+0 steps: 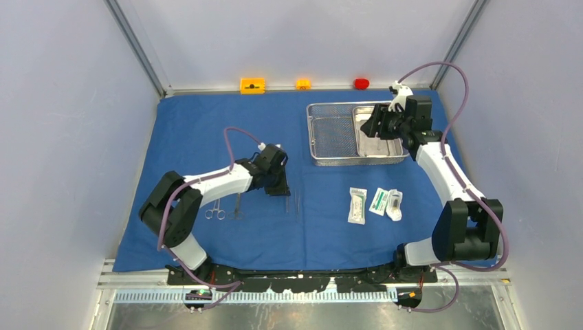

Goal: Open and lay out the surgical kit
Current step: Place the medical item in the surgical kit.

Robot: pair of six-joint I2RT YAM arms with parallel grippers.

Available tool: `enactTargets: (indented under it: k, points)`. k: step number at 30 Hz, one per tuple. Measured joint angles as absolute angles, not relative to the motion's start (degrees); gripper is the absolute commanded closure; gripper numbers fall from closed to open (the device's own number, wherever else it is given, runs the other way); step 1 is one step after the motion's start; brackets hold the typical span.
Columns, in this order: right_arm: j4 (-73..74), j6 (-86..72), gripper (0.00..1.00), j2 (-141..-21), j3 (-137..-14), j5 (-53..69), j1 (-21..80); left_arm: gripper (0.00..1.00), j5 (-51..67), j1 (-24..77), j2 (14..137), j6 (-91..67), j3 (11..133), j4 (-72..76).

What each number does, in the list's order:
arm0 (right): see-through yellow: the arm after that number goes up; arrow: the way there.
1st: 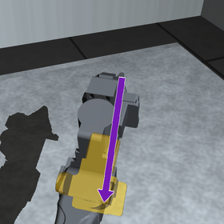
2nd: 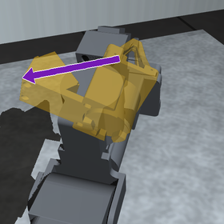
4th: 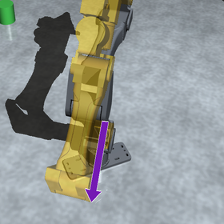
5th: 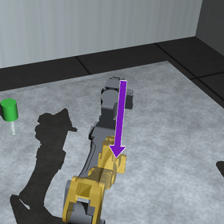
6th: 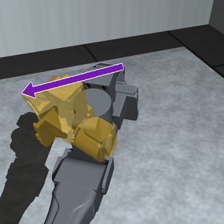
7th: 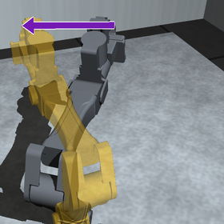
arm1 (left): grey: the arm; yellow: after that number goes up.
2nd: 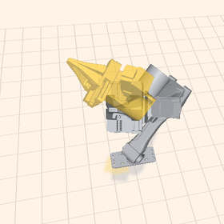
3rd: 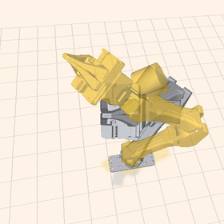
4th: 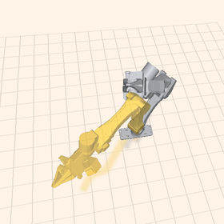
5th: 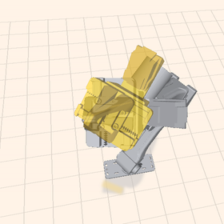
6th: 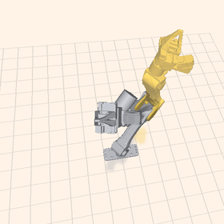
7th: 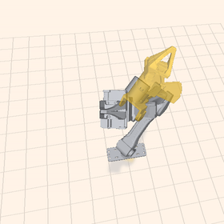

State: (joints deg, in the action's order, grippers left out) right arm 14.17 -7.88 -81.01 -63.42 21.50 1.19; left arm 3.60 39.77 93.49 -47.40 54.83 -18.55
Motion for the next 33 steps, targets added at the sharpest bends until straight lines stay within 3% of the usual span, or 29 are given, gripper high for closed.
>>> enactTargets:
  k: [21,33]
  points:
    - [13.7,-9.0,0.41,-78.6,-60.4,22.5,-1.5,1.0,2.8,41.5,96.3,-47.6,54.3,-18.4]
    - [13.7,-9.2,0.4,-78.5,-60.0,22.6,-1.7,0.95,2.6,42.5,96.9,-47.6,54.3,-18.2]
